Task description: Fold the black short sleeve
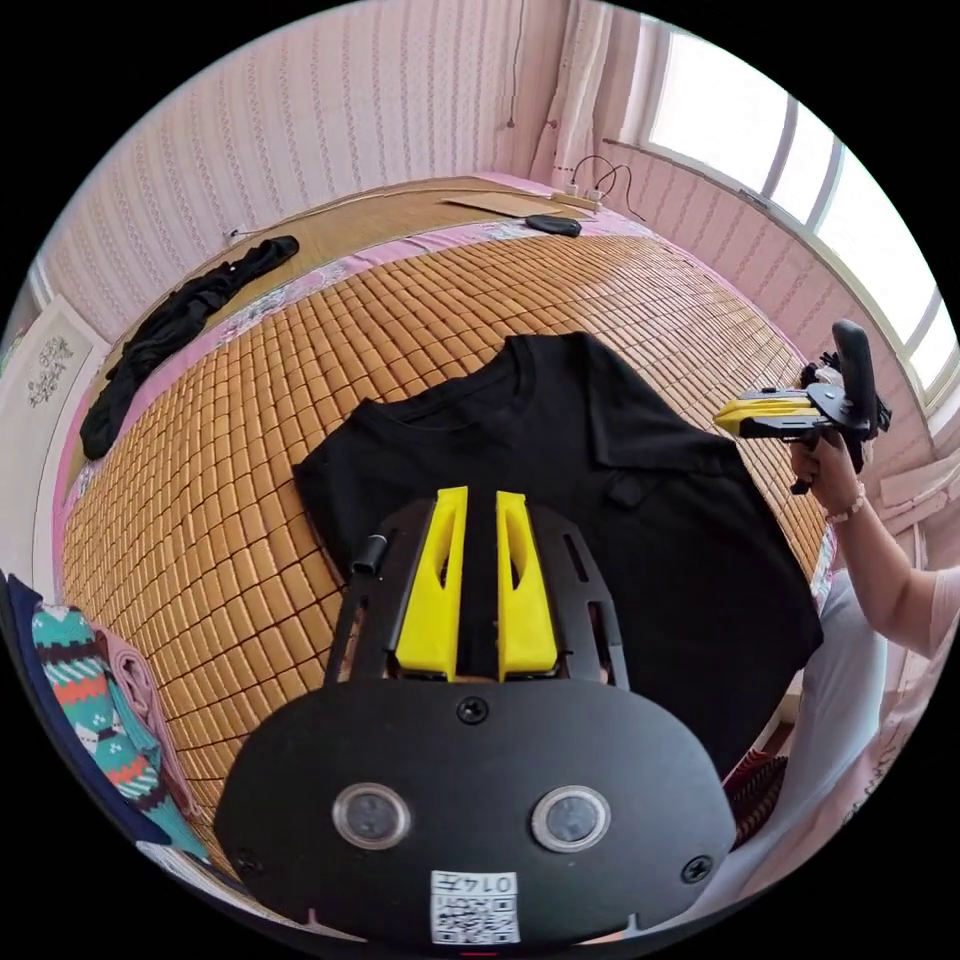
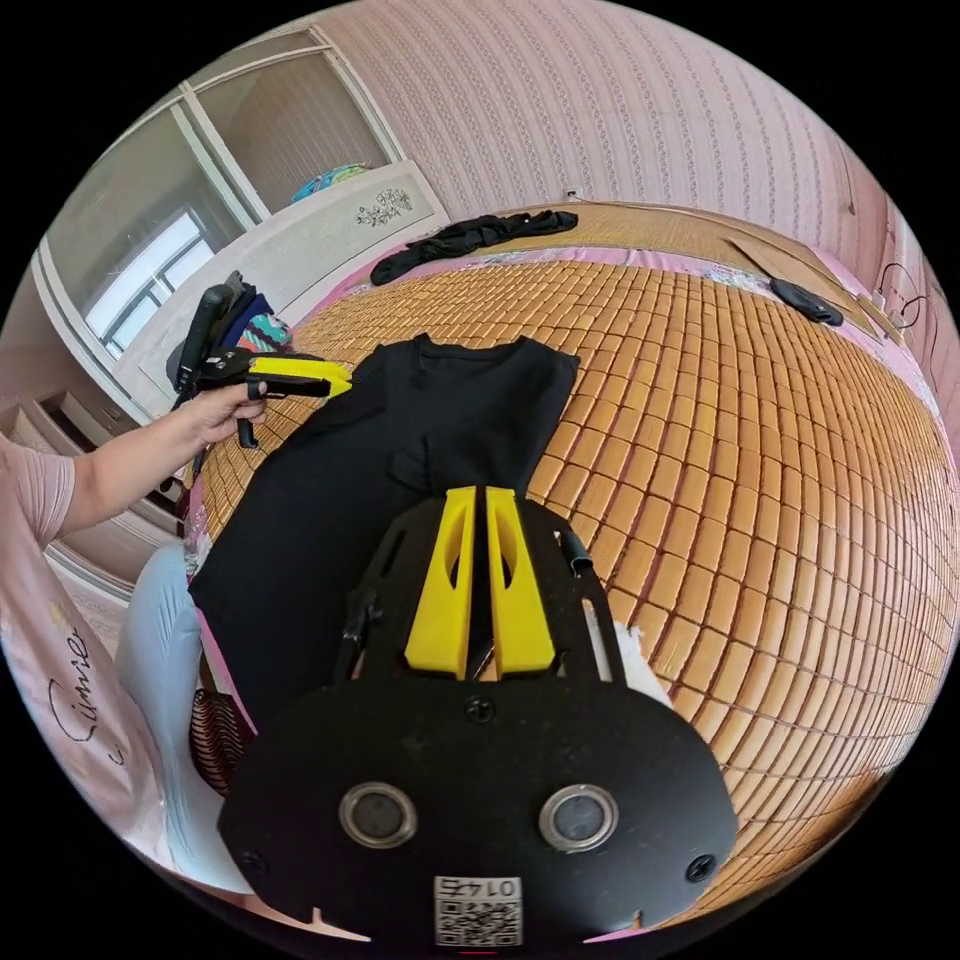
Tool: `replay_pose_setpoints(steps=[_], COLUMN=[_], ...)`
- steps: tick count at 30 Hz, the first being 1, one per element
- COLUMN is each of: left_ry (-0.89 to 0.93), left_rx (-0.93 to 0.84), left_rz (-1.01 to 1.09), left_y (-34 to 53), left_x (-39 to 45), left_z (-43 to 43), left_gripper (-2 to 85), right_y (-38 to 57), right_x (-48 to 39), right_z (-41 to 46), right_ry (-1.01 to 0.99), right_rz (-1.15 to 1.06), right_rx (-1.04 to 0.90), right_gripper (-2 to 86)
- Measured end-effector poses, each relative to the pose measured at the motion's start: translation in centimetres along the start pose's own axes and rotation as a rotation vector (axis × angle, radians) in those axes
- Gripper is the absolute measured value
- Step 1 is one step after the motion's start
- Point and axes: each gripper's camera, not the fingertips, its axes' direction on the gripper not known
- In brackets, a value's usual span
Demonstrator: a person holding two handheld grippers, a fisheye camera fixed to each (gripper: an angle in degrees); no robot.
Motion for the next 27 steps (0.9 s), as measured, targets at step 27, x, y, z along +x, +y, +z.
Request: replay_pose_setpoints(steps=[27], left_ry=[0.069], left_rx=[0.178], left_rz=[-0.474], left_y=[6.4], left_x=[-21.7], left_z=[-5.6], left_gripper=[-0.9], right_y=[-15.6], right_x=[3.8], right_z=[2.9], right_ry=[0.119], right_rz=[0.191], right_rx=[-0.056], right_gripper=[0.8])
